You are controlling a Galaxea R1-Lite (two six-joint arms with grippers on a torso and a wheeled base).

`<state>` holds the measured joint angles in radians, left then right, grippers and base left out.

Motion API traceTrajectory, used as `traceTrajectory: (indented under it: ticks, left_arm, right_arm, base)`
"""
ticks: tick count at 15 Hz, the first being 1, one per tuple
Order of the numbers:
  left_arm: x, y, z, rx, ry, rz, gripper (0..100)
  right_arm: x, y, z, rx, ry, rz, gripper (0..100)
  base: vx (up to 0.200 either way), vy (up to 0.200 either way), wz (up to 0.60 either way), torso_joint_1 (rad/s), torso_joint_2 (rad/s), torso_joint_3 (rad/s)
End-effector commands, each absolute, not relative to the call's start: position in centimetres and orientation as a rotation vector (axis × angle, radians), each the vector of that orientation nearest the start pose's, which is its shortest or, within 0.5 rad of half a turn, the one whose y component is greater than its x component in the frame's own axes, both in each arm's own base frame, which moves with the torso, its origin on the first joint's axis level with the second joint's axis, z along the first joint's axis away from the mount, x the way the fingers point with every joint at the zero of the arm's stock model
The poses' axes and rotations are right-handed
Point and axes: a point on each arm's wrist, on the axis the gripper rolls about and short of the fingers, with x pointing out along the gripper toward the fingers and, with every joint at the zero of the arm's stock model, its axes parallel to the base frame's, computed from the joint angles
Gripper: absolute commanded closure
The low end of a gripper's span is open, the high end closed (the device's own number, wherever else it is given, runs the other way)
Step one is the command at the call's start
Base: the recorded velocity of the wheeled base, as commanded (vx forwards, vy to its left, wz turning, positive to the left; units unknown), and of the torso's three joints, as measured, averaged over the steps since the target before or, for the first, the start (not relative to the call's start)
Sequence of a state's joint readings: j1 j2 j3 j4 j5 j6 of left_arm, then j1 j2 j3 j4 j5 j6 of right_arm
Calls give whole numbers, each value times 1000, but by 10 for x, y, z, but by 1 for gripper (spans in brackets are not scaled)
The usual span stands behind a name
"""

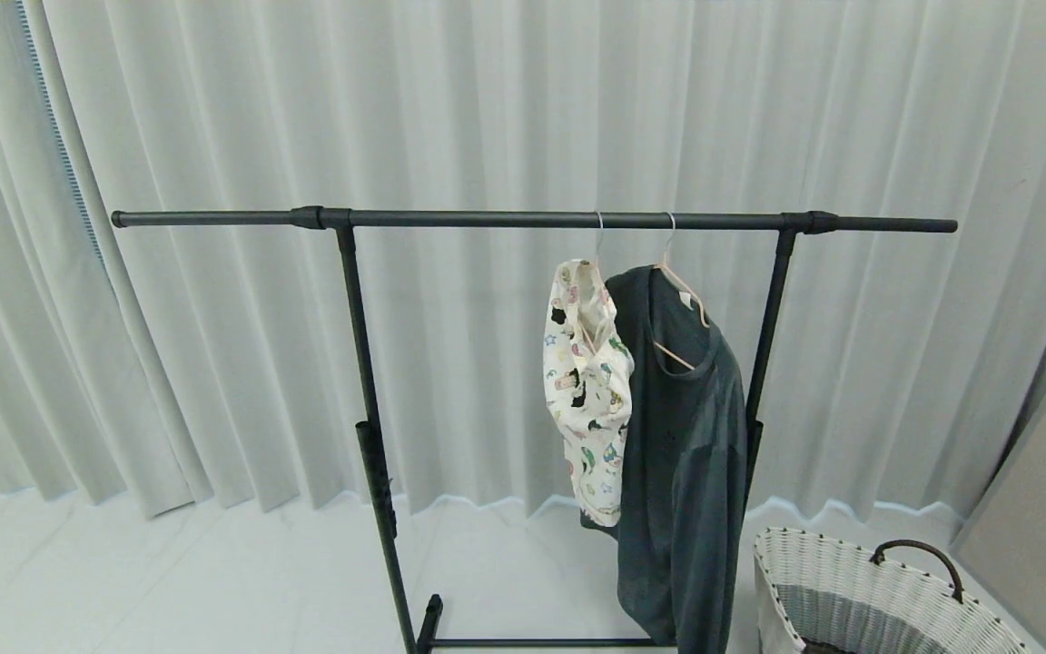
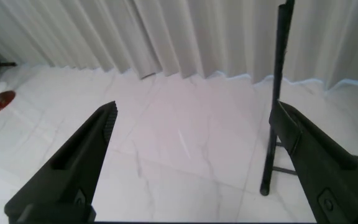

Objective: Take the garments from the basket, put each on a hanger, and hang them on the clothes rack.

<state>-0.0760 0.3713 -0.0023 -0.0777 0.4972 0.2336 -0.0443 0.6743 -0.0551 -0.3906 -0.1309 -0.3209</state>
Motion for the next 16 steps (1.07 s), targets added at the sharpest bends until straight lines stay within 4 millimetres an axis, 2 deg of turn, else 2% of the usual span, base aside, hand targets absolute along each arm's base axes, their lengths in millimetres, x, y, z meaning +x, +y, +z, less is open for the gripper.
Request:
traceTrajectory:
  ticks: [1, 3, 5, 6, 9, 13, 14, 16]
  left_arm:
    - [-10, 12, 86, 287, 197, 414, 0]
    - [-13, 12, 85, 302, 158, 408, 0]
    - [-18, 12, 84, 287, 103, 402, 0]
    - [-18, 12, 84, 278, 101, 404, 0]
    - [-18, 12, 84, 272, 101, 403, 0]
    - [-18, 11, 84, 268, 98, 386, 0]
    - [-17, 10, 83, 257, 89, 311, 0]
    - [-15, 5, 83, 114, 45, 101, 0]
  right_arm:
    - [38, -4, 118, -328, 219, -137, 0]
    - [23, -3, 110, -325, 204, -120, 0]
    - [-4, -1, 89, -318, 140, -91, 0]
    - [-10, -1, 86, -299, 144, -86, 0]
    - [-19, -2, 84, -260, 44, -145, 0]
    - [-18, -3, 88, -234, -20, -197, 0]
    - [-18, -3, 88, -230, -20, -197, 0]
    - [-18, -3, 87, -230, -14, -195, 0]
  base:
    - [-200, 0, 0, 2, 7, 12]
    - [-200, 0, 0, -5, 2, 7]
    - [-200, 0, 0, 0, 2, 2]
    - [0, 0, 0, 0, 0, 0]
    - [0, 0, 0, 0, 0, 0]
    - [0, 0, 0, 0, 0, 0]
    - [0, 0, 0, 0, 0, 0]
    - [0, 0, 0, 0, 0, 0]
